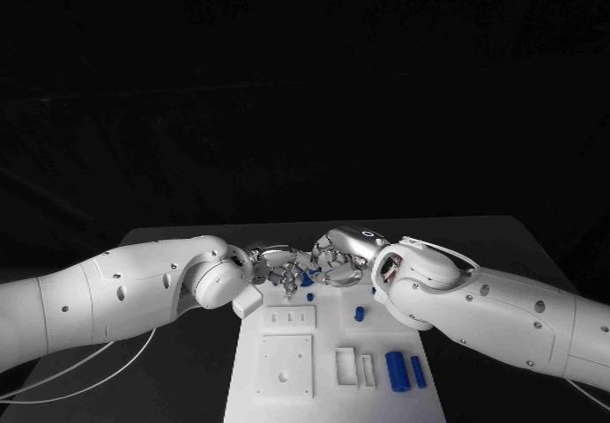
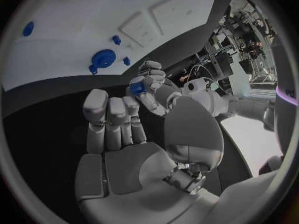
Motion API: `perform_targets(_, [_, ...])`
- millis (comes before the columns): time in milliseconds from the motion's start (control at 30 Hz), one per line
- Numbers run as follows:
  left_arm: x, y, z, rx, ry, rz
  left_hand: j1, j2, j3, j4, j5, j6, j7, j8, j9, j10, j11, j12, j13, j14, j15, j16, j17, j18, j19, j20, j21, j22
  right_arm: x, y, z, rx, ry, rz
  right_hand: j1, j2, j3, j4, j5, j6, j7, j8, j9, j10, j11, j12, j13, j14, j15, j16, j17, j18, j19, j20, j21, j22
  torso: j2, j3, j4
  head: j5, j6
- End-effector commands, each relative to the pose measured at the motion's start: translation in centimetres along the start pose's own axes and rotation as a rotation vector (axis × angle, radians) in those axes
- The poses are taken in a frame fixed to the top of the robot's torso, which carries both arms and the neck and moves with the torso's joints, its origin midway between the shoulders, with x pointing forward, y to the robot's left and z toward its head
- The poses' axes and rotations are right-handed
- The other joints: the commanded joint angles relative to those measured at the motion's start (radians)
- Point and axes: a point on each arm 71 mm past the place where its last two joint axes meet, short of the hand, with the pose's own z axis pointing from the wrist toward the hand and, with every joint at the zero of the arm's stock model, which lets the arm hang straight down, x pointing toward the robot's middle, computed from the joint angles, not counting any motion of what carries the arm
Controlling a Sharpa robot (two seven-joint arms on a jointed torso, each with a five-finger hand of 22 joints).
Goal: Assemble the parts on the task board
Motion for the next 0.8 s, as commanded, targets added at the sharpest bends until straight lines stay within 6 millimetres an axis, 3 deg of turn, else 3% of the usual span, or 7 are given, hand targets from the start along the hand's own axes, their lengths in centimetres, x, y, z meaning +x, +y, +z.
perform_targets(33, [0.3, -0.7, -0.1, 0.045, 0.03, 0.002, 0.034, 0.019, 0.002, -0.001, -0.006, 0.065, -0.024, 0.003, -0.004, 0.017, -0.004, 0.002, -0.003, 0.002, -0.003, 0.007, -0.003, -0.016, -0.006, -0.077, 0.005, 0.002, 0.1, -1.1, -0.4, 0.04, -0.007, 0.0, -0.027, -0.024, -0.03, 0.003, -0.015, -0.046, 0.021, -0.028, -0.012, -0.013, 0.018, -0.002, 0.002, 0.003, 0.015, -0.005, 0.002, 0.115, 0.0, -0.012, -0.005, 0.009, -0.001, 0.0008, -0.0005, 0.002, 0.0])
perform_targets(167, [0.1, -0.6, -0.1, 0.044, 0.019, 0.009, 0.036, 0.019, 0.0, 0.0, -0.019, 0.075, -0.025, -0.005, -0.021, 0.03, -0.004, -0.011, -0.016, 0.006, -0.004, 0.009, -0.008, -0.015, -0.003, -0.079, 0.009, 0.0, -0.2, -1.8, -0.9, 0.047, -0.044, 0.021, -0.043, -0.04, -0.07, 0.004, -0.016, -0.079, 0.034, -0.045, -0.019, -0.028, 0.031, -0.005, 0.002, -0.001, 0.028, -0.009, 0.003, 0.115, -0.007, -0.016, -0.011, 0.008, 0.0, 0.0004, -0.0002, 0.0, 0.001])
perform_targets(333, [-0.4, -0.4, -0.2, 0.034, -0.001, 0.024, 0.041, 0.024, -0.001, -0.002, -0.065, 0.085, -0.024, -0.02, -0.051, 0.045, -0.004, -0.032, -0.035, 0.006, -0.006, 0.014, -0.014, -0.015, -0.004, -0.08, 0.013, -0.003, -0.3, -3.2, -2.2, 0.053, -0.072, 0.054, -0.06, -0.056, -0.129, -0.001, 0.028, -0.134, 0.054, -0.072, -0.029, -0.048, 0.051, -0.011, -0.001, -0.009, 0.046, -0.016, 0.003, 0.115, -0.021, -0.022, -0.022, 0.007, -0.001, 0.0011, -0.0008, 0.003, 0.0])
perform_targets(433, [-0.6, -0.3, -0.3, 0.028, -0.014, 0.056, 0.043, 0.024, 0.0, -0.002, -0.07, 0.086, -0.024, -0.022, -0.056, 0.047, -0.005, -0.034, -0.037, 0.006, -0.006, 0.016, -0.015, -0.015, -0.003, -0.081, 0.014, -0.004, -0.5, -3.9, -3.2, 0.05, -0.085, 0.077, -0.069, -0.059, -0.152, 0.002, 0.05, -0.141, 0.057, -0.074, -0.029, -0.053, 0.054, -0.01, -0.002, -0.012, 0.05, -0.017, 0.004, 0.115, -0.025, -0.023, -0.025, 0.007, -0.001, 0.0008, -0.0009, 0.004, -0.001])
perform_targets(533, [-0.8, -0.3, -0.4, 0.029, -0.048, 0.217, 0.041, 0.026, -0.001, 0.0, -0.075, 0.09, -0.024, -0.023, -0.06, 0.052, -0.006, -0.036, -0.039, 0.008, -0.007, 0.018, -0.015, -0.015, -0.003, -0.081, 0.015, -0.004, -1.0, -5.3, -4.3, 0.075, -0.11, 0.095, -0.073, -0.057, -0.166, 0.005, 0.065, -0.141, 0.058, -0.072, -0.027, -0.055, 0.054, -0.008, -0.003, -0.013, 0.05, -0.018, 0.005, 0.115, -0.027, -0.023, -0.027, 0.008, -0.001, -0.0003, 0.0002, 0.005, -0.001])
perform_targets(633, [-1.1, 0.1, -0.5, -0.01, -0.061, 0.229, 0.039, 0.027, -0.003, 0.002, -0.102, 0.094, -0.025, -0.026, -0.069, 0.056, -0.007, -0.041, -0.043, 0.008, -0.008, 0.021, -0.017, -0.016, -0.005, -0.082, 0.017, -0.005, -1.7, -7.0, -5.3, 0.118, -0.132, 0.102, -0.067, -0.052, -0.17, 0.004, 0.074, -0.136, 0.056, -0.068, -0.025, -0.055, 0.053, -0.007, -0.004, -0.013, 0.049, -0.018, 0.006, 0.115, -0.027, -0.024, -0.028, 0.008, -0.001, 0.0009, -0.0019, 0.011, -0.005])
perform_targets(800, [-1.7, 0.7, -0.7, -0.069, -0.084, 0.334, 0.036, 0.026, -0.004, 0.007, -0.102, 0.104, -0.028, -0.026, -0.077, 0.068, -0.01, -0.043, -0.046, 0.013, -0.011, 0.03, -0.016, -0.015, -0.001, -0.084, 0.024, -0.004, -2.9, -9.5, -6.5, 0.188, -0.164, 0.121, -0.062, -0.048, -0.177, 0.001, 0.086, -0.13, 0.054, -0.064, -0.023, -0.055, 0.051, -0.006, -0.006, -0.013, 0.047, -0.019, 0.006, 0.115, -0.028, -0.025, -0.029, 0.009, -0.002, 0.0017, -0.0026, 0.014, -0.01])
